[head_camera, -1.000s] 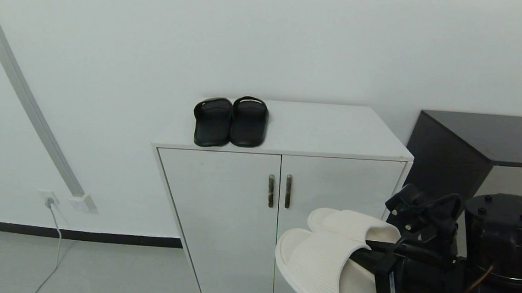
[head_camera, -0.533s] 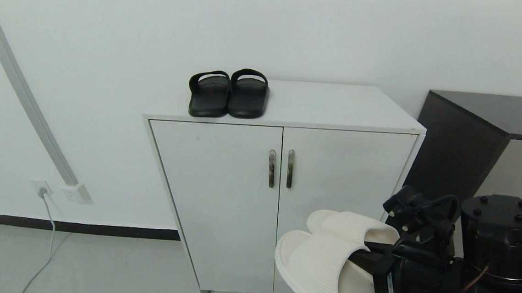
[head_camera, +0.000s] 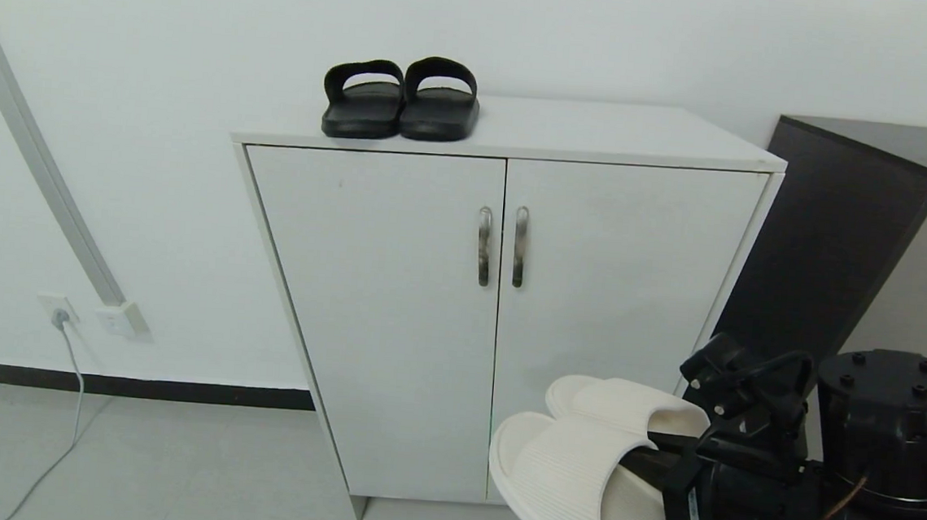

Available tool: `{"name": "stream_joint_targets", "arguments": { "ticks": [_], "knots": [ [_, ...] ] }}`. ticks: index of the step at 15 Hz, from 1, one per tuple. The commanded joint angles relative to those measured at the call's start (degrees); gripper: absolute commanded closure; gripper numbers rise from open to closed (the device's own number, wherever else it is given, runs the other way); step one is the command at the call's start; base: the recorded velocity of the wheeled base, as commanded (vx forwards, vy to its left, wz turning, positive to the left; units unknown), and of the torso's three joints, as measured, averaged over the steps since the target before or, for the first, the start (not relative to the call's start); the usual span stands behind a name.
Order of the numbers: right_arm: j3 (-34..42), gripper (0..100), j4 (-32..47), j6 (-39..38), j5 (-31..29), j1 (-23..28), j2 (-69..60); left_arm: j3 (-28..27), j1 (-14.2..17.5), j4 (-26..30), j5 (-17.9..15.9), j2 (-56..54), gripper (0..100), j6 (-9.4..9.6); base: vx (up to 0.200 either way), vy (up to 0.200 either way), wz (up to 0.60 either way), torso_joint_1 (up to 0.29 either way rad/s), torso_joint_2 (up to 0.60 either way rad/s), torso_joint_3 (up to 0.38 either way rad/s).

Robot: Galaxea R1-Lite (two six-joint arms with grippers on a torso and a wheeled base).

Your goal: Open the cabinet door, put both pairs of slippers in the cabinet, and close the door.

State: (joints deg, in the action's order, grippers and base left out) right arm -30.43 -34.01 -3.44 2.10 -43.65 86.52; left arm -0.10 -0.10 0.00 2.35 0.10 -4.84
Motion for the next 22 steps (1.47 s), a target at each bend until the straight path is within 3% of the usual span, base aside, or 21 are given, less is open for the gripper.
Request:
{"name": "stream_joint_targets", "arguments": {
  "ticks": [1,6,10,11,13,16,18,19,22],
  "knots": [
    [0.28,100,0.0,0.01,-0.08,-0.12,0.06,0.01,0.01,0.0,0.02,-0.01,0,0.09,0.0,0.0,0.0,-0.076,0.45,0.373],
    [0.63,100,0.0,0.01,0.1,-0.03,0.41,-0.08,0.01,0.09,-0.16,-0.01,0,0.18,0.0,0.0,0.0,-0.031,0.4,0.371],
    [0.46,100,0.0,0.01,0.1,-0.12,0.32,-0.17,-0.87,0.0,-1.91,4.12,0,0.88,0.0,0.0,0.0,0.003,0.07,0.064],
    [0.54,100,0.0,0.01,0.1,-0.12,0.23,-0.69,-0.96,-0.26,-1.91,5.62,0,0.62,0.0,0.0,0.0,0.002,0.02,0.051],
    [0.54,100,-0.09,0.01,0.19,-0.12,0.23,-8.43,-1.05,-0.97,-3.06,10.01,0,-2.81,0.0,0.0,0.0,0.0,0.0,0.0],
    [0.54,100,-0.71,0.01,0.19,-0.12,0.23,-15.81,-0.96,-1.05,-10.09,21.88,0,-2.98,0.0,0.0,0.0,0.0,0.0,0.0],
    [0.72,100,-1.32,0.01,0.28,-0.64,0.5,-17.57,-1.13,-1.32,-14.13,26.97,0,-2.46,0.0,0.0,0.0,0.0,0.0,0.0],
    [0.72,100,-1.76,-0.08,0.28,-0.82,0.58,-18.45,-1.22,-2.11,-18.52,29.96,0,-2.28,0.0,0.0,0.0,0.0,0.0,0.0],
    [0.9,100,-2.11,-0.17,1.68,-1.08,0.93,-19.59,-1.66,-9.58,-24.5,41.21,0,-2.19,0.0,0.0,0.0,0.0,0.0,0.0]
  ]
}}
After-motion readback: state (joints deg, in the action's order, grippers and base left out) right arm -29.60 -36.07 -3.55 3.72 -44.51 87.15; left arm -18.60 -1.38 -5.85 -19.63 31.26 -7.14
